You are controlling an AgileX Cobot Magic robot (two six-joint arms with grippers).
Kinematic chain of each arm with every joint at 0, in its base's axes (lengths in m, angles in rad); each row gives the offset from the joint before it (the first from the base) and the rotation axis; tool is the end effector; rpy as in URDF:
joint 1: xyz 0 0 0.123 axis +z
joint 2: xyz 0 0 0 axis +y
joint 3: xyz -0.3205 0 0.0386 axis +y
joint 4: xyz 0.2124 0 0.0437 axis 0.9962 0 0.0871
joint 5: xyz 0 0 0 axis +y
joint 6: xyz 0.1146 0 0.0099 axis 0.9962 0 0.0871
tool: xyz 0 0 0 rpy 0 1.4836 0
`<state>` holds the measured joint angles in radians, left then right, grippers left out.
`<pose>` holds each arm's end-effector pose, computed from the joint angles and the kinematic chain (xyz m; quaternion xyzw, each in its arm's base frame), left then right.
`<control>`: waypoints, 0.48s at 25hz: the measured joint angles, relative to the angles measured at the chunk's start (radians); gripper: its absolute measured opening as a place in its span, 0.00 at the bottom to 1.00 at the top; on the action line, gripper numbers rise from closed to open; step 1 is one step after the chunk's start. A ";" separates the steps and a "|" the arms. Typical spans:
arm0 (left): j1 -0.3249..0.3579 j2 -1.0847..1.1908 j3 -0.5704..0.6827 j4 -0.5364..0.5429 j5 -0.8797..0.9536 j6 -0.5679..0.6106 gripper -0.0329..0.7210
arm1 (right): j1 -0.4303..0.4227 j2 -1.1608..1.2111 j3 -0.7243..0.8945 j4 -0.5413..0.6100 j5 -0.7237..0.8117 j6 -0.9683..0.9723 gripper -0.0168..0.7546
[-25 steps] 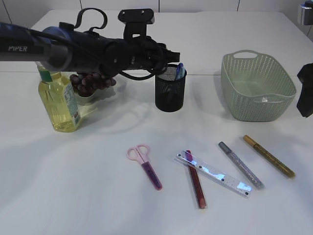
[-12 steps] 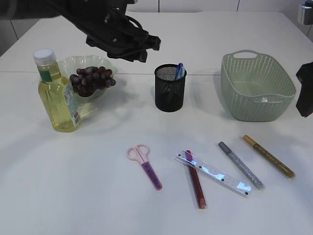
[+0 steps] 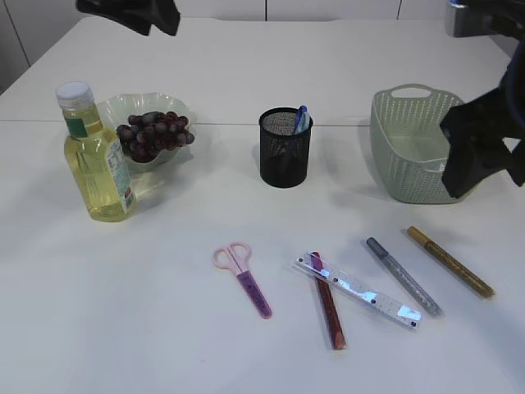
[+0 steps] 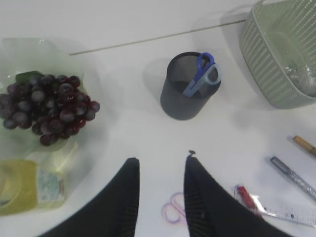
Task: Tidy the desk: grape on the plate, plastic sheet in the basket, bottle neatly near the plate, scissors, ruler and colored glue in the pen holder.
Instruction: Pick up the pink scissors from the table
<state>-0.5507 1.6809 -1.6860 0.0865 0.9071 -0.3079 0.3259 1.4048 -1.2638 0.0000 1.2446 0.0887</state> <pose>0.3148 -0.1841 0.3987 0.1245 0.9202 -0.1158 0.3525 0.2201 0.0744 0.3481 -0.1172 0.9838 0.0279 0.1329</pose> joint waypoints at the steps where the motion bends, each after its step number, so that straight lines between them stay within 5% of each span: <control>1: 0.000 -0.021 0.000 0.000 0.046 0.000 0.35 | 0.011 0.007 -0.015 0.000 0.000 0.006 0.74; 12: 0.000 -0.230 0.000 0.084 0.344 -0.013 0.36 | 0.198 0.220 -0.222 0.027 0.000 0.072 0.74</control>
<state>-0.5507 1.4504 -1.6860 0.1701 1.2507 -0.3206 0.5244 1.6248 -1.4854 0.0270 1.2446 0.1610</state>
